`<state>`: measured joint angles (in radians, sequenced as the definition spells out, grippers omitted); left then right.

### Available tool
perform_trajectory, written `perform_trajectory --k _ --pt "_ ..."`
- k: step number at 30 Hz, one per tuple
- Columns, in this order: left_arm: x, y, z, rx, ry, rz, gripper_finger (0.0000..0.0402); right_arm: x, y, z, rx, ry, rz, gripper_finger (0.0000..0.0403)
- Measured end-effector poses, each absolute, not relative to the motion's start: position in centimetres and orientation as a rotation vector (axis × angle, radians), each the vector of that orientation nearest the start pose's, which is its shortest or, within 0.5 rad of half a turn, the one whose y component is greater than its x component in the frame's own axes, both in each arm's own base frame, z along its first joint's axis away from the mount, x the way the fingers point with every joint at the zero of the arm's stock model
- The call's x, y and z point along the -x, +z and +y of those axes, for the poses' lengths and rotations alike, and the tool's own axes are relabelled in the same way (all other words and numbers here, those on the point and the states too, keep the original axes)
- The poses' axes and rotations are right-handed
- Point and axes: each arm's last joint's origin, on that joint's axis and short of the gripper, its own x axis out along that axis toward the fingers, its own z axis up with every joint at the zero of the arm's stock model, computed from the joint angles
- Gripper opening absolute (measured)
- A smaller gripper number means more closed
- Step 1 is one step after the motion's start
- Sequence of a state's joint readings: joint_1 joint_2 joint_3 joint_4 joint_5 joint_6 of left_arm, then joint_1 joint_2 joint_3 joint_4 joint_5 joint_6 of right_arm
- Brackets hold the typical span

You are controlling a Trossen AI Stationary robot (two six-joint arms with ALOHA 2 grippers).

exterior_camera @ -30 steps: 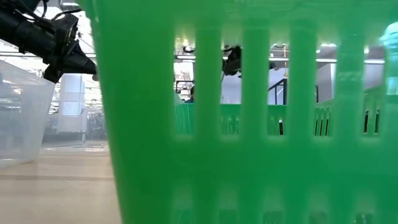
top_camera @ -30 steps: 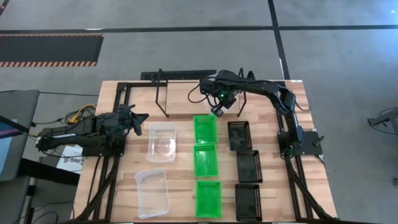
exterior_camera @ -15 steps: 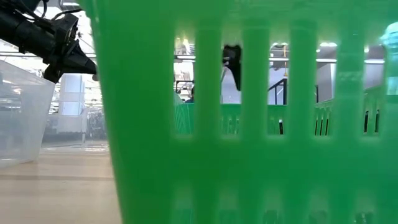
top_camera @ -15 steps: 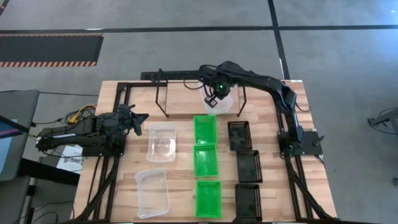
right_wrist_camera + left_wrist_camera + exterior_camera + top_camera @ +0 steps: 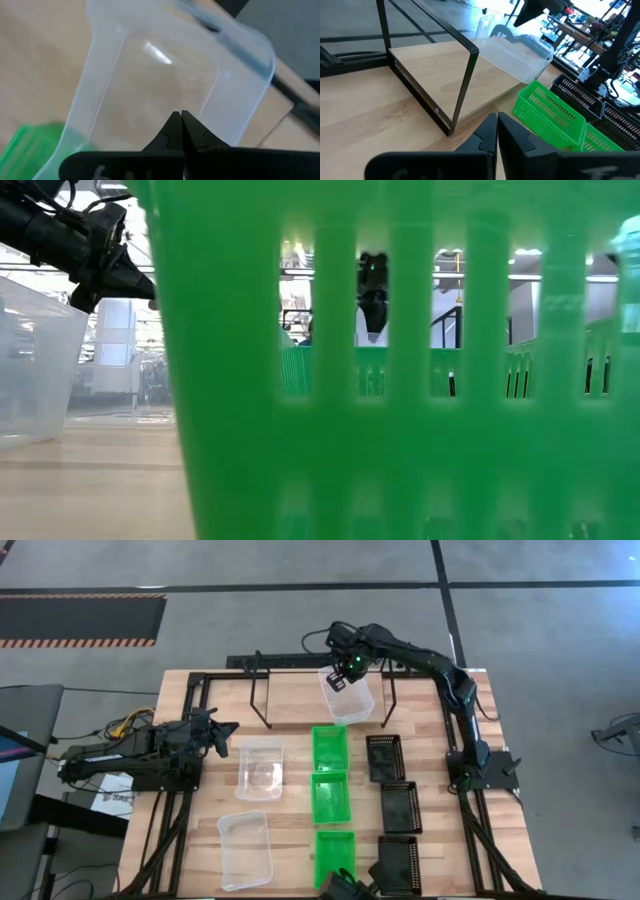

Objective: Stack baskets on shelf by color
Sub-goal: Put the top right transparent bin on the shelf, then put the top black bin on the shelf

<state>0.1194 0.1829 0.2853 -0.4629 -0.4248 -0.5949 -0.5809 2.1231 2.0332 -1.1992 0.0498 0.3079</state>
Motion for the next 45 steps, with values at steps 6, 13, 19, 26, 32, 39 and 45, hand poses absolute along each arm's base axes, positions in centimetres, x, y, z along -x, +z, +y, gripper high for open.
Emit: perform_trajectory --k 6,13,19,26,32,39,45 --pt "-8.4 20.3 2.2 0.518 0.631 0.190 0.0000 -37.1 25.2 -24.6 -0.585 -0.715 1.217 0.0000" --pt "-8.4 20.3 2.2 0.518 0.632 0.189 0.0000 -36.2 25.0 -26.4 -0.579 -0.788 1.199 0.0000" --pt "-8.4 20.3 2.2 0.519 0.633 0.188 0.0000 -34.8 24.9 -27.9 -0.599 -0.844 1.211 0.0000" --pt "-8.4 20.3 2.2 0.520 0.633 0.187 0.0000 -33.5 24.8 -28.5 -0.589 -0.903 1.283 0.0000" --pt "-8.4 20.3 2.2 0.520 0.633 0.188 0.0000 -32.6 24.8 -28.9 -0.568 -0.941 1.338 0.0000" --pt "-8.4 20.3 2.2 0.520 0.633 0.189 0.0000 -32.6 25.0 -28.7 -0.566 -0.939 1.344 0.0000" --pt "-8.4 20.3 2.2 0.517 0.629 0.191 0.0000 -34.2 29.5 -25.8 -0.513 -0.875 1.327 0.0000"
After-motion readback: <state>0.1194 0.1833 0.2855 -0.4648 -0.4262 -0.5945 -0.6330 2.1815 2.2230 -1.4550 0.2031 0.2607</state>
